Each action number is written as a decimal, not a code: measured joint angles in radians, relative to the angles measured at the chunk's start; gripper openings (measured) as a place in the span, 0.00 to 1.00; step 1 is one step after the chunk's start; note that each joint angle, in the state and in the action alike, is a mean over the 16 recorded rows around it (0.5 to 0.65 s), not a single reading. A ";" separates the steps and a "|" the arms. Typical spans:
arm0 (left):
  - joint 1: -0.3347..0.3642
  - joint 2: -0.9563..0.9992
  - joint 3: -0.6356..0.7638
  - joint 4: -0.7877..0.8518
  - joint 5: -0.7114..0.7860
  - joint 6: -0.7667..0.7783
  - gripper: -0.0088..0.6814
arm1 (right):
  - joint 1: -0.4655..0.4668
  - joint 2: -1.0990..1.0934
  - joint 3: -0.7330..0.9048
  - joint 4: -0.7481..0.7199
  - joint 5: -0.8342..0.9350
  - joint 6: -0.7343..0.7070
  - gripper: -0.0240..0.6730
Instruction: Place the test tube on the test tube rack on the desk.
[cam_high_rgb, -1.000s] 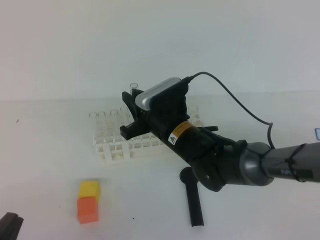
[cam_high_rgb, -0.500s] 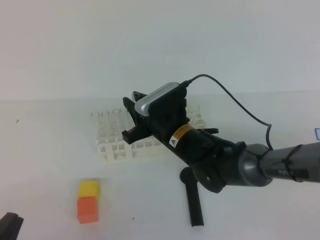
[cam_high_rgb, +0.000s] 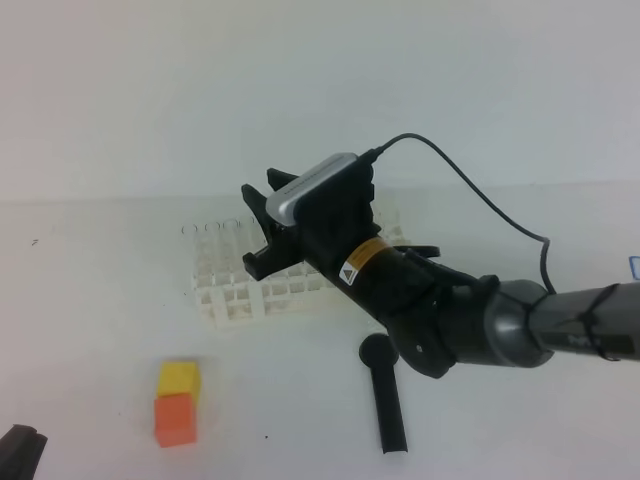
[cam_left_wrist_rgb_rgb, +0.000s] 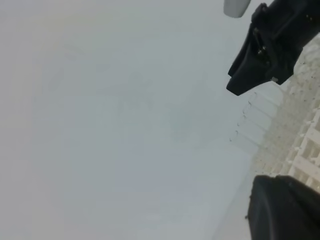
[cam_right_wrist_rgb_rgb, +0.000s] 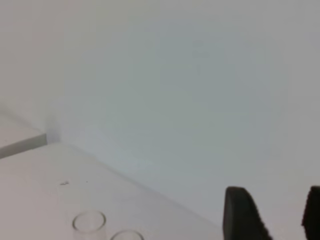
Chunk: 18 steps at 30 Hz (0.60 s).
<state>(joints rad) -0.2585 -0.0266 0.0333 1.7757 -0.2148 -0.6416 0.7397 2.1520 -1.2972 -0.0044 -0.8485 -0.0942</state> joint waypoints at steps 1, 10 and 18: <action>0.000 0.000 0.000 0.000 0.000 0.000 0.01 | 0.000 -0.015 0.001 0.000 0.021 -0.017 0.37; 0.000 0.000 0.000 0.000 0.000 0.000 0.01 | 0.000 -0.247 0.063 -0.003 0.254 -0.189 0.16; 0.000 0.000 0.000 0.000 0.000 0.000 0.01 | -0.001 -0.516 0.234 0.002 0.352 -0.302 0.04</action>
<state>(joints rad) -0.2585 -0.0266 0.0333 1.7757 -0.2148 -0.6416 0.7383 1.6362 -1.0636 -0.0026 -0.4968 -0.3965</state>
